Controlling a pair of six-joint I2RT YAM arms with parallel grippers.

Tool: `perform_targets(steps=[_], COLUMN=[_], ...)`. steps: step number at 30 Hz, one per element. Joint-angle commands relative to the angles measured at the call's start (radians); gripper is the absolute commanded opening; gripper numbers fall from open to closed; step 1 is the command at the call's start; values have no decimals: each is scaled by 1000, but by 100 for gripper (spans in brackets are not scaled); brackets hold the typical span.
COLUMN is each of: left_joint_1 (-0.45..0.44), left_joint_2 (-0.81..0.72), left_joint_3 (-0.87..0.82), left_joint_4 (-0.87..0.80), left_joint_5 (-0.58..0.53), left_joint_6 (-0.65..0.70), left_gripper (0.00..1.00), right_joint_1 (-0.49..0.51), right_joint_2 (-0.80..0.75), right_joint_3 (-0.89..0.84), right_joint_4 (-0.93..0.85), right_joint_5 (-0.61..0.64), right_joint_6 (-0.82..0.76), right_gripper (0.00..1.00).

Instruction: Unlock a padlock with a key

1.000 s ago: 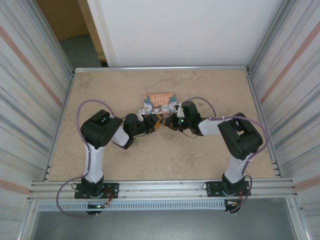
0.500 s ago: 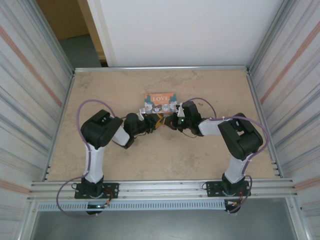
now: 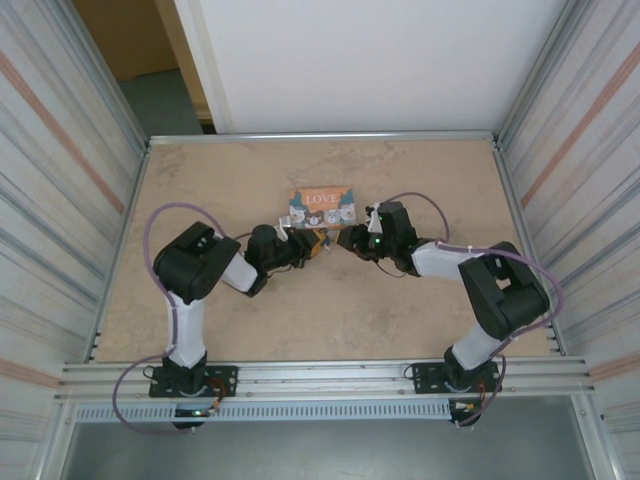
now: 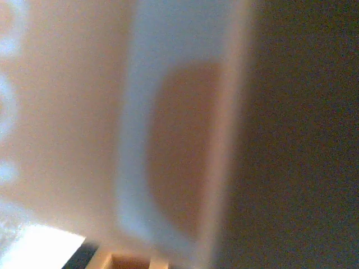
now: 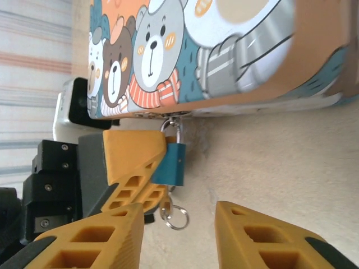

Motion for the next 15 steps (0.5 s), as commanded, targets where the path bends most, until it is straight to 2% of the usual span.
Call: perform_targets(steps=[1,8,15], left_joint_1=[7,18,25], left_joint_2=[-104,-223,-319], left_joint_3=[-14,-22,-19], left_joint_4=[-86,-272,-467], left_joint_5=[-5,1,2], left_joint_6=[57,61,49], left_gripper=[0,0,0], right_joint_1=[-18,-23,-7], right_joint_2=[-78,-225,-383], right_joint_3=[-15,0,1], right_joint_4=[-100,-223,-260], right_joint_5=[44,137,190], right_joint_6=[-121,-364,-613], right_gripper=[42,57,78])
